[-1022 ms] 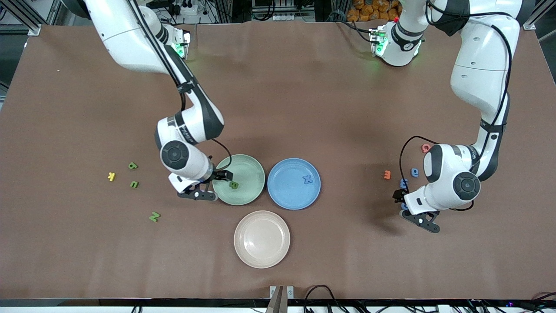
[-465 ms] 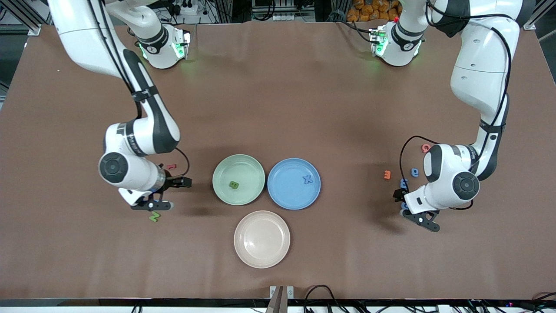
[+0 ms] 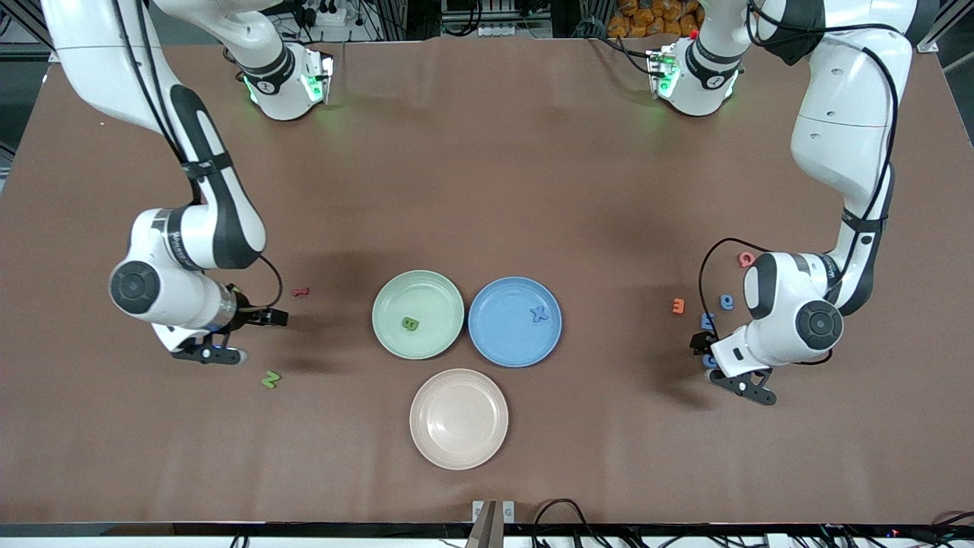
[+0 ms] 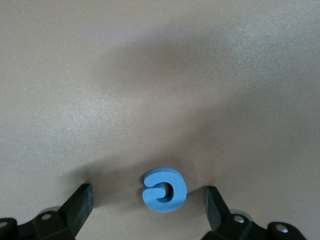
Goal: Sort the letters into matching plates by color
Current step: 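Grasp the blue c with the left gripper while the right gripper reaches b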
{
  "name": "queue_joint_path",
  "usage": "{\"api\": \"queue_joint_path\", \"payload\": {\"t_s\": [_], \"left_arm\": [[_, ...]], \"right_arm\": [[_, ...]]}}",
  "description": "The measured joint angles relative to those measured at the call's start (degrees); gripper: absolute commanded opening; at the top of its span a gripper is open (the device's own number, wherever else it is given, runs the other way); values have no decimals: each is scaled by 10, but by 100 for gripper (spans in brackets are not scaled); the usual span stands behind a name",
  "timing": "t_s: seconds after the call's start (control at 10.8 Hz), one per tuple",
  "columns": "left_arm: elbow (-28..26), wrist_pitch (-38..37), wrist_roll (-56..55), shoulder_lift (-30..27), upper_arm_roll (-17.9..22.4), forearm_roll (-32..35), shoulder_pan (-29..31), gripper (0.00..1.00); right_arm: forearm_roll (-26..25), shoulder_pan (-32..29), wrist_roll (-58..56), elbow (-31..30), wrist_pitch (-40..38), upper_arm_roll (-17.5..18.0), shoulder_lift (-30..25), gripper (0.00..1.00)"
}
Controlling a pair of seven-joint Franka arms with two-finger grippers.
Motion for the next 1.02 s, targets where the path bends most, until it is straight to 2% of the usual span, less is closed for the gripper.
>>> {"api": "queue_joint_path", "payload": {"t_s": [0.09, 0.19, 0.56, 1.02], "left_arm": [[0, 0, -1, 0, 0, 0, 0, 45], [0, 0, -1, 0, 0, 0, 1, 0], [0, 0, -12, -8, 3, 0, 2, 0], [-4, -1, -40, -13, 1, 0, 0, 0]], "right_arm": [[0, -16, -13, -33, 38, 0, -15, 100], [0, -31, -26, -67, 73, -1, -27, 100], [0, -73, -53, -148, 133, -1, -62, 100], [0, -127, -89, -188, 140, -1, -73, 100]]}}
